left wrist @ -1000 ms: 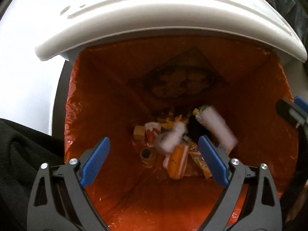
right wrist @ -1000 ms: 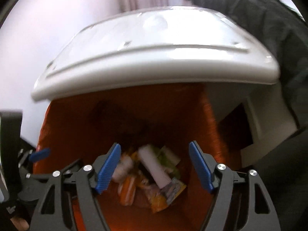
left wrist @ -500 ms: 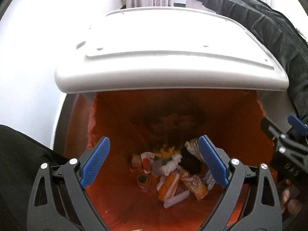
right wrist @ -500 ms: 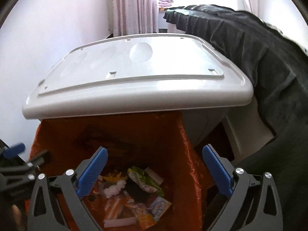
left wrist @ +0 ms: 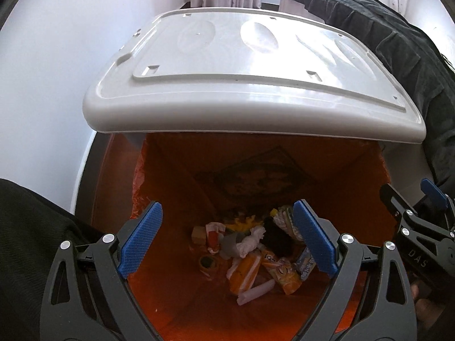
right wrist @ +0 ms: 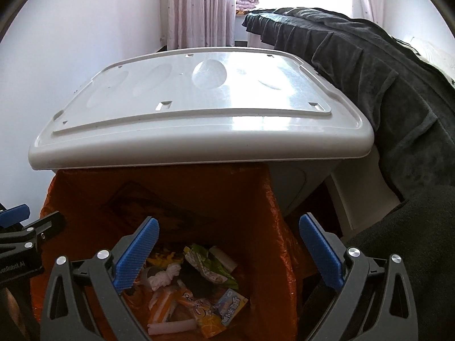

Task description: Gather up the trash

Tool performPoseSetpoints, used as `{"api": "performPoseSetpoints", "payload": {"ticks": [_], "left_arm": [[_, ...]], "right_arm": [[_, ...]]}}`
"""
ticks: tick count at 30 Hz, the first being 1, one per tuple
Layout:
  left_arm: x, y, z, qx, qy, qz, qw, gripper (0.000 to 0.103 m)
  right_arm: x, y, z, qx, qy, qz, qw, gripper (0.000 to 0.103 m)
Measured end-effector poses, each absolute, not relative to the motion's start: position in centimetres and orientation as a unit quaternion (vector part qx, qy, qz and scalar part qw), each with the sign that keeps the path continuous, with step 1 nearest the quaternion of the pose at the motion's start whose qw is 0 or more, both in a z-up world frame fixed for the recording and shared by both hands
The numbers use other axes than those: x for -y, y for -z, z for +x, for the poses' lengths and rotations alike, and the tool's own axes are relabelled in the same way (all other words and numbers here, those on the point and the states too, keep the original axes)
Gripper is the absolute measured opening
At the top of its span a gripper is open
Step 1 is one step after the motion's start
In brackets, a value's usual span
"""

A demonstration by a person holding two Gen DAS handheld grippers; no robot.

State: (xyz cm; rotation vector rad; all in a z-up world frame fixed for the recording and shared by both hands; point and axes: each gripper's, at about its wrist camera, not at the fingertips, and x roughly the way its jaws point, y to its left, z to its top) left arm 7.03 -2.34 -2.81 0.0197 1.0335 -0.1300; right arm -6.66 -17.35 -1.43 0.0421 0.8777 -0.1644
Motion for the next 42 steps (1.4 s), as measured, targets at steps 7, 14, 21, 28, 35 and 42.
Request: {"api": "performPoseSetpoints", "payload": {"ticks": [7,14,21,28,35,42], "left_arm": [[2.4,3.0,7.0,-0.497,0.062,0.01,0.865,0.091],[2.5,3.0,7.0,-0.495,0.055,0.017,0.867,0.091],[2.4,3.6,7.2,-0.51,0.052,0.015,0.858,0.094],[1.7,2.8,6.8,-0.489,0.058,-0.009,0.87,0.095],[2.7,2.2,6.3,-0.471,0.057,0.019,0.88,0.095],[2.7,2.4,6.4,-0.475,0.056,0.024,0.878,0.095]], "right_arm": [[17.4,1.4,-6.6,-0.426,0.079,0.019,0.901,0.097],[17.5,1.6,-6.6,-0.43,0.077,0.019,0.899,0.097],[17.6,1.9,-6.6,-0.436,0.076,0.017,0.897,0.097],[17.5,1.9,-6.6,-0.436,0.076,0.016,0.896,0.097],[17.7,1.9,-6.7,-0.436,0.08,0.019,0.896,0.097],[17.9,2.0,-6.6,-0.437,0.082,0.02,0.895,0.097]]}}
